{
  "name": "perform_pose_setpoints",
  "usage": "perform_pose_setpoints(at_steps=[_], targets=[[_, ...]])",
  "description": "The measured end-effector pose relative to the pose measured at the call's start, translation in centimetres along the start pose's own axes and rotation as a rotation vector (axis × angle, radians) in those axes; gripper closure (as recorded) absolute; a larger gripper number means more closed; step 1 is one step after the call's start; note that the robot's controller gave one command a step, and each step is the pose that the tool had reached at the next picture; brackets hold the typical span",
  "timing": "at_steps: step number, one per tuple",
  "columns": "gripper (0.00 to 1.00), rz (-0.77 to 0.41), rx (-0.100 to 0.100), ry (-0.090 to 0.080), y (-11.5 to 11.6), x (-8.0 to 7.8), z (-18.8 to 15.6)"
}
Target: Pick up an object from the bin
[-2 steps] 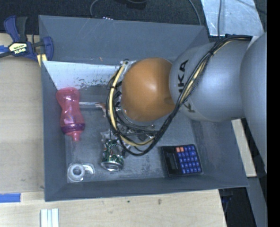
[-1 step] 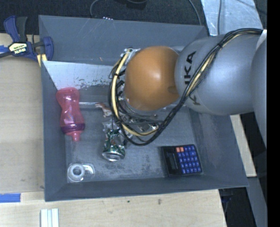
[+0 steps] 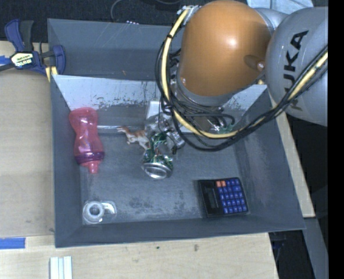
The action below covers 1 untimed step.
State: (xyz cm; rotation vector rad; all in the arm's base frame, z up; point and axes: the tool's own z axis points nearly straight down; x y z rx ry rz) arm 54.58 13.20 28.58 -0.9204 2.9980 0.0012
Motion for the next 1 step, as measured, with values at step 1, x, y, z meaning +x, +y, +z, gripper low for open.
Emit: perform_pose_setpoints(at_steps=[1], targets=[[1.0, 0.0, -0.001, 0.002, 0.02, 0.05, 0.11]])
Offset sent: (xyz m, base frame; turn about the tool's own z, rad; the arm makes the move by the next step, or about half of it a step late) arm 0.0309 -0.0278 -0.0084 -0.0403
